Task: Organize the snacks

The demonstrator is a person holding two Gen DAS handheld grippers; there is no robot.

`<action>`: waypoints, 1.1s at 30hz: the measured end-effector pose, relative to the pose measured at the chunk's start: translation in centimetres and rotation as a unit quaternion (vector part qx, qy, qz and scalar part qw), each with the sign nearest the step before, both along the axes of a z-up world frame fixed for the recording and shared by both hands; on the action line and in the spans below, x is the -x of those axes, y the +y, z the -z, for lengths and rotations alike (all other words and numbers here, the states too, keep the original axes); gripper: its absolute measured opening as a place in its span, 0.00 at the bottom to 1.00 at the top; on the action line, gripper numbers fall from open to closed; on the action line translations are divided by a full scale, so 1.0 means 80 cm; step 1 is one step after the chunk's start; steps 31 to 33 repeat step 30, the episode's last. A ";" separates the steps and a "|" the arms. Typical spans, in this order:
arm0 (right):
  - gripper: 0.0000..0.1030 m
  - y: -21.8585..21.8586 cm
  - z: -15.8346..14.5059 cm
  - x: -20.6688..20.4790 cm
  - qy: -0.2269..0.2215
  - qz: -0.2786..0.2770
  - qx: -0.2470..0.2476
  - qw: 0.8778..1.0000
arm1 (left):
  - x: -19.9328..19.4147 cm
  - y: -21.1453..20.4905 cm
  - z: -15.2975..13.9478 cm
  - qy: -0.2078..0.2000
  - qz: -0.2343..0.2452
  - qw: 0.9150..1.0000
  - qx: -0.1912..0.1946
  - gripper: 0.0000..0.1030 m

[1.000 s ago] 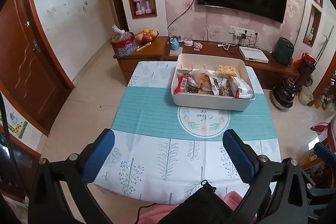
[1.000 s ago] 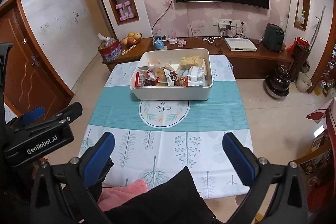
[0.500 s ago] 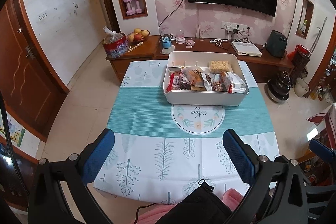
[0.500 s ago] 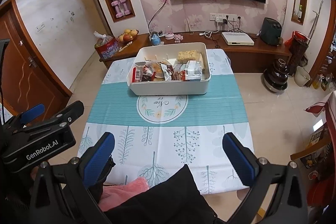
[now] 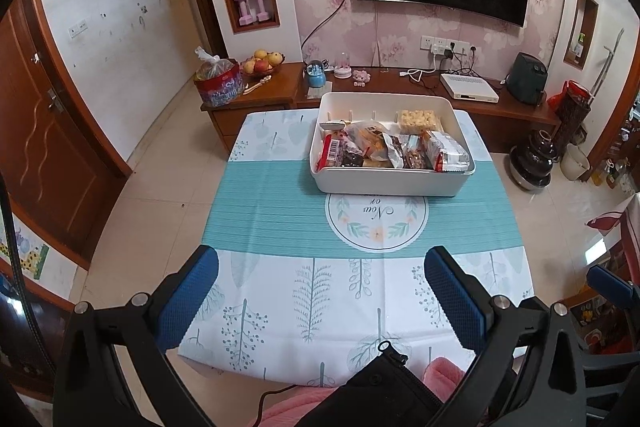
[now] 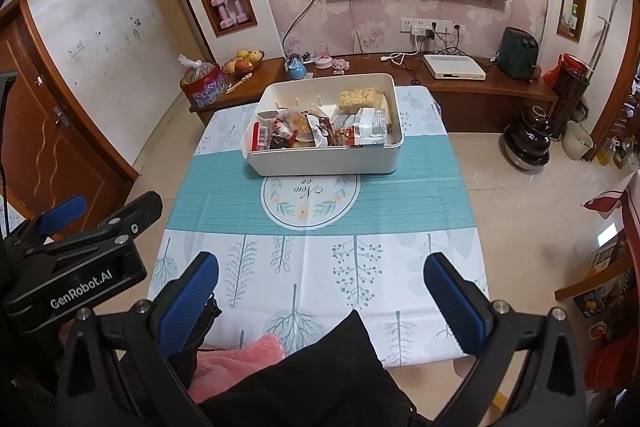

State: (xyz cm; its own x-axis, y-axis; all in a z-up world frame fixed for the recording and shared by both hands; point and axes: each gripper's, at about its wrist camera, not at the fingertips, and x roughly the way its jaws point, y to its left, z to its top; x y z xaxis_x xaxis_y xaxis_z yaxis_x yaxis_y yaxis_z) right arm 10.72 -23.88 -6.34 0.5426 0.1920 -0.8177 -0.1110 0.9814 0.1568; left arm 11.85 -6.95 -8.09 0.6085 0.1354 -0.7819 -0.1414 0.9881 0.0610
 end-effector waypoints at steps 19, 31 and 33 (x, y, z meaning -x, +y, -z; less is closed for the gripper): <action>1.00 -0.003 0.005 -0.001 0.010 0.002 -0.006 1.000 | 0.000 -0.003 0.005 0.006 0.002 1.000 -0.002 0.99; 1.00 -0.006 0.003 -0.003 0.011 0.001 -0.006 1.000 | 0.000 -0.006 0.004 0.008 0.002 1.000 -0.002 0.99; 1.00 -0.006 0.003 -0.003 0.011 0.001 -0.006 1.000 | 0.000 -0.006 0.004 0.008 0.002 1.000 -0.002 0.99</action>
